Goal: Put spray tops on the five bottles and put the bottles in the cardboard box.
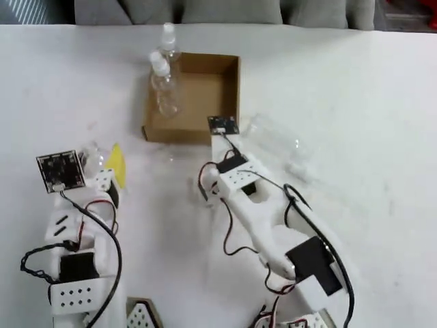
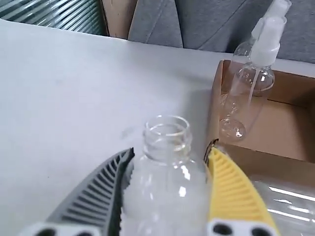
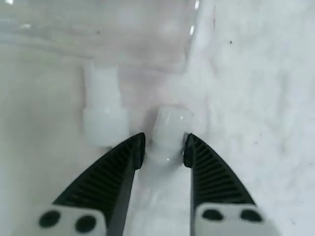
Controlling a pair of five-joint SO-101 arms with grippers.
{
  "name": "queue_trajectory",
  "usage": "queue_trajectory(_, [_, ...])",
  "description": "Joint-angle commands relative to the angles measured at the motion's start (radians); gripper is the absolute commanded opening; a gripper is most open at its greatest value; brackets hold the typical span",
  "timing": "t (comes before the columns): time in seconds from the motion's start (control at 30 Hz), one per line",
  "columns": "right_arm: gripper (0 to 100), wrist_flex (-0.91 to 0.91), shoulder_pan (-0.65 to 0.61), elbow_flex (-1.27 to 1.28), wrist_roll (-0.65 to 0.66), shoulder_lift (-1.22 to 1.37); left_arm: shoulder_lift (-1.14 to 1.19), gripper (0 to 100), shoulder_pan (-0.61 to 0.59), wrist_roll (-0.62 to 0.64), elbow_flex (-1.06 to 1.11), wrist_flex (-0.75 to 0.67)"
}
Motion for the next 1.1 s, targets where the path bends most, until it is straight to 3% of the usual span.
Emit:
queue_trajectory(0.0, [8.9,0.01,0.01,-0.055,-0.003,0.01,-0.025,2,0.002,-0.003,-0.006,-0.028])
queue_trajectory(0.4, [17.2,0.108,0.01,-0.104,-0.003,0.012,-0.025,2,0.002,-0.003,-0.006,-0.028])
queue_trajectory(0.9, [16.8,0.145,0.01,-0.129,-0.011,0.033,-0.025,2,0.004,-0.003,-0.006,-0.028])
queue_trajectory(1.07, [10.0,0.116,0.012,-0.15,-0.003,0.102,-0.025,2,0.004,-0.003,-0.006,-0.028])
